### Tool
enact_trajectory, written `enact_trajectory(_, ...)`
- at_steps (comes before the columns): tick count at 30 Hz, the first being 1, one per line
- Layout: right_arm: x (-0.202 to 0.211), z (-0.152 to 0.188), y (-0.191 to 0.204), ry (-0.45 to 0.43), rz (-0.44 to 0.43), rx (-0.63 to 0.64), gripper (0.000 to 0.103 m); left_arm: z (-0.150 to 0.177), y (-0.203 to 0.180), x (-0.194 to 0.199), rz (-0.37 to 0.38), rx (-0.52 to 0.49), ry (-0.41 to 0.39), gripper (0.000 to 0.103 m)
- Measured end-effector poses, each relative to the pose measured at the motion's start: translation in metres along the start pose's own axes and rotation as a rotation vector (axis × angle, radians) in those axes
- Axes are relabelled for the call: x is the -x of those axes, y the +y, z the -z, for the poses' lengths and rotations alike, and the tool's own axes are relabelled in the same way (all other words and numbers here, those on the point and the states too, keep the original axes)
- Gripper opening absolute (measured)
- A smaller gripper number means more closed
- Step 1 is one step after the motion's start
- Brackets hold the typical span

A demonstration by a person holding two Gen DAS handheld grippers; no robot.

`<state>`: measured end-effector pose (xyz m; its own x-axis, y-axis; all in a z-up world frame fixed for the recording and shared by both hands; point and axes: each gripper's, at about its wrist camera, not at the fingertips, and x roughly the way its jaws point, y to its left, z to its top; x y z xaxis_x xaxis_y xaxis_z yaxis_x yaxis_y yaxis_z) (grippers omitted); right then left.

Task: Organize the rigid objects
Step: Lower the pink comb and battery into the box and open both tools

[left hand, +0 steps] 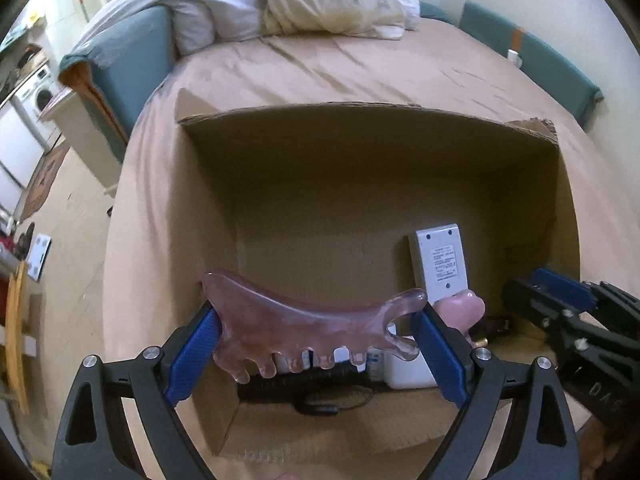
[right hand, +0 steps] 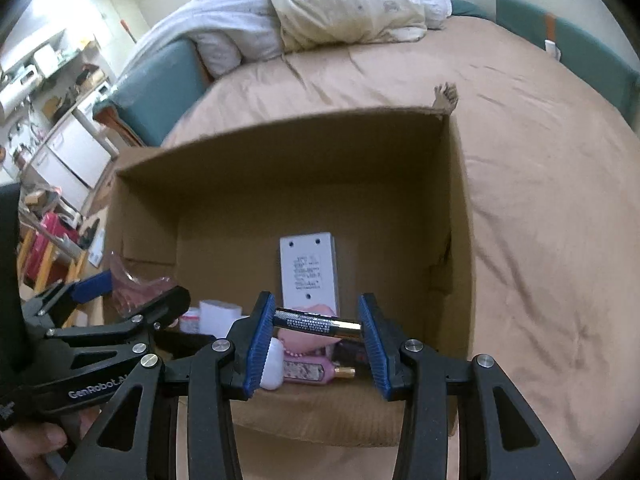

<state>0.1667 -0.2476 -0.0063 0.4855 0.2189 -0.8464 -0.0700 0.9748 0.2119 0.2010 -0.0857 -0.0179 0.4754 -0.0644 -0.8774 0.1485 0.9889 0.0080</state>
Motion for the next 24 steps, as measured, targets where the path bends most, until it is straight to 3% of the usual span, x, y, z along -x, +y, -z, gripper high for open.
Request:
enact_trajectory(12,-0.019,0.003,-0.002,0.068,-0.038,-0.028,0.045,0.002,-0.007,-0.007,-0.031,-0.028,0.006,0.092)
enact_trajectory(18,-0.010,0.002,-0.005,0.021,-0.067,-0.067,0.045,0.001,-0.005,-0.008,0.045,0.001,0.015,0.092)
enact_trajectory(21,-0.002,-0.001,-0.010,-0.008,-0.098,-0.098,0.046,0.001,-0.007,-0.006,0.007,-0.022,-0.003,0.092)
enact_trajectory(24,0.003,-0.002,-0.018,-0.022,-0.129,-0.145,0.066,0.002,-0.008,-0.005,0.034,-0.018,0.001,0.092)
